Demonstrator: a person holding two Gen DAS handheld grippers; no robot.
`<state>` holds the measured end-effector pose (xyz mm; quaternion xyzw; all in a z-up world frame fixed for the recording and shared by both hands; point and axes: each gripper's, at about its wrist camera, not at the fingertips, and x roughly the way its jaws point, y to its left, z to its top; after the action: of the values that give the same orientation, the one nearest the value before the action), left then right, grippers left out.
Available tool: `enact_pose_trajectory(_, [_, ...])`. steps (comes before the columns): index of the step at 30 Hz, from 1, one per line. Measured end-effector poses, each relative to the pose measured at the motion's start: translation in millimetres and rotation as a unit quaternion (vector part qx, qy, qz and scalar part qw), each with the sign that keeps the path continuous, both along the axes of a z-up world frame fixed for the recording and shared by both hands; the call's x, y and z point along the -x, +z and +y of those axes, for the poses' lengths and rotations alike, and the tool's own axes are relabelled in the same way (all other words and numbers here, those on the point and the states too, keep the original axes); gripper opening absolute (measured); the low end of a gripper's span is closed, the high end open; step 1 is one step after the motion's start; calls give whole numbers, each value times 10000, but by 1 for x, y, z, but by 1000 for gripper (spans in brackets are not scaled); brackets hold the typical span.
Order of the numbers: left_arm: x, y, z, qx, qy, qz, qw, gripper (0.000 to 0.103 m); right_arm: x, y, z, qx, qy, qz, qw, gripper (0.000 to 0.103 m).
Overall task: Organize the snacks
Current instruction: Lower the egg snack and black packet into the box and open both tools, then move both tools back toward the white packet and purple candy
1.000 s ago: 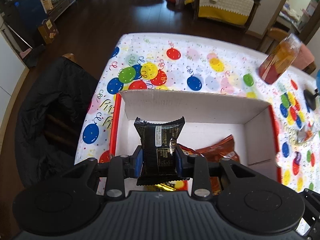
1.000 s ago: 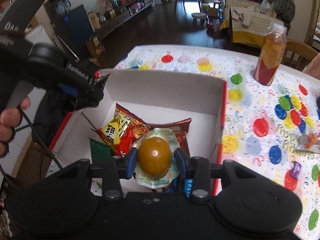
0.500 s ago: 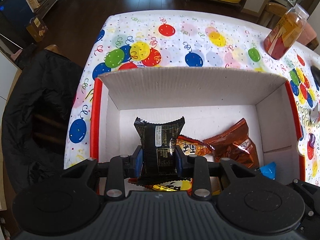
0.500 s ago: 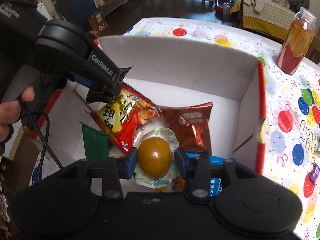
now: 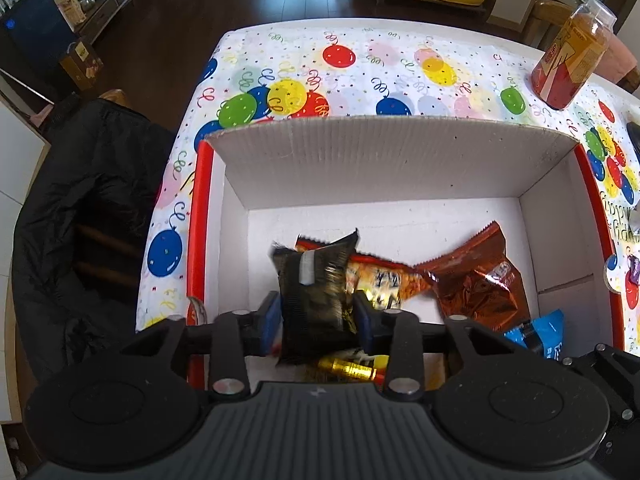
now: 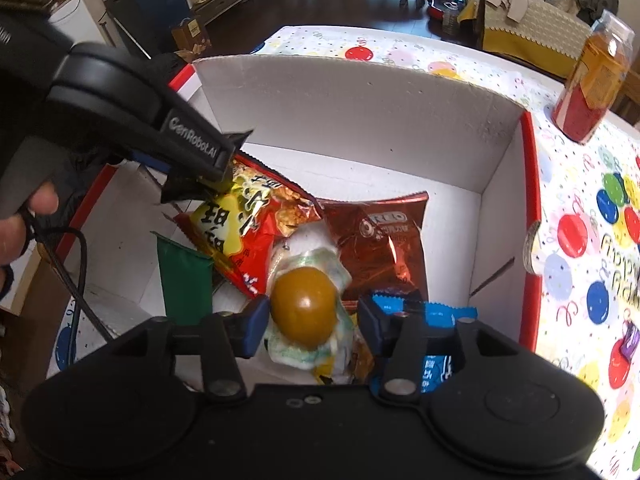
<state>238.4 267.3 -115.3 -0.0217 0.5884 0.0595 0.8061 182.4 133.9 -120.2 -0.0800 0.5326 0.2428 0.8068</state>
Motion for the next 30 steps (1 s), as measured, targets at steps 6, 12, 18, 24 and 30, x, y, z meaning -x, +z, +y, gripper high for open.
enact_pose_trajectory(6, [11, 9, 1, 88, 13, -146, 9999, 43, 7, 9, -10, -133, -73, -74, 9999, 57])
enact_pose_trajectory(12, [25, 23, -1, 141, 2, -327, 9994, 54, 16, 25, -23, -364, -139, -207, 9990, 68])
enact_pose_trajectory(18, [39, 40, -4, 135, -21, -528, 9985, 57, 28, 48, -33, -569, -130, -418, 9974, 81])
enact_pose_trajectory(24, [54, 55, -6, 199, -36, -708, 9973, 64, 38, 67, -40, -796, -241, -569, 9949, 93])
enact_pose_trajectory(30, [67, 66, -11, 274, -98, -887, 9956, 66, 48, 83, -55, -865, -354, -757, 9927, 102])
